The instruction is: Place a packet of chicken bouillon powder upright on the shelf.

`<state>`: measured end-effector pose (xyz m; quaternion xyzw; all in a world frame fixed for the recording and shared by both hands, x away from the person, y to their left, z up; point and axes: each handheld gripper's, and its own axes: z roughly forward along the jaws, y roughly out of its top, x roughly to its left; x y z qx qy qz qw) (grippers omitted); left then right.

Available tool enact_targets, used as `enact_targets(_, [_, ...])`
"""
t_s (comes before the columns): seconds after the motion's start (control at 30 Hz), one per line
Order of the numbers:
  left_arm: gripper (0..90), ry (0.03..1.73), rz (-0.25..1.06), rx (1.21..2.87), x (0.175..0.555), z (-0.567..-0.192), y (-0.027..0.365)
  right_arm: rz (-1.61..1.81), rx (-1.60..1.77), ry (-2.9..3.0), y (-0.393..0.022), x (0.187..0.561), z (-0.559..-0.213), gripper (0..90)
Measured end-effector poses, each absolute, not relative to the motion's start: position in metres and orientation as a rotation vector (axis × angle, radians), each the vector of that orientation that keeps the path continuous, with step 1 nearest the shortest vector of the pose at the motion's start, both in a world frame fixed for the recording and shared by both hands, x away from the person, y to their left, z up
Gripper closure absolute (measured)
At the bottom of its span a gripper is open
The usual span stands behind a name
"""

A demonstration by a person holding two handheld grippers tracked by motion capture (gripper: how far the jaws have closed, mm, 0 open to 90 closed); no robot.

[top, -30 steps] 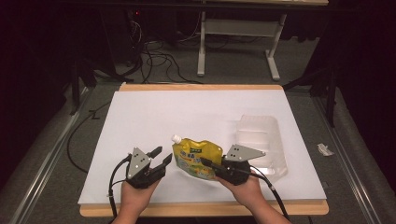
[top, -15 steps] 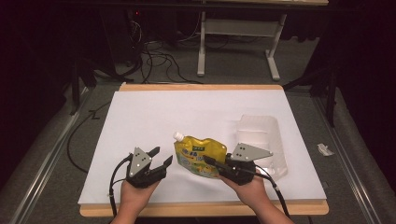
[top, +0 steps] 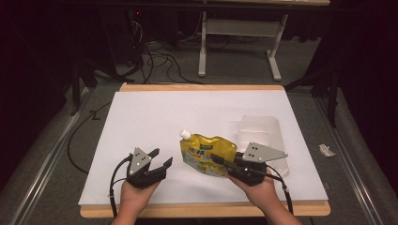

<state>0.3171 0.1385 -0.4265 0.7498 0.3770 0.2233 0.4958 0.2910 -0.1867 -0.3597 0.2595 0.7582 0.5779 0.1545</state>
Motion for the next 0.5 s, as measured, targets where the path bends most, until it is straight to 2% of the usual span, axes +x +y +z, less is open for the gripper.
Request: enact_targets(0.5, [41.0, 0.911, 0.53, 1.822, 0.317, -0.428, 0.139, 1.669, 0.743, 2.133, -0.21, 0.289, -0.348, 87.9])
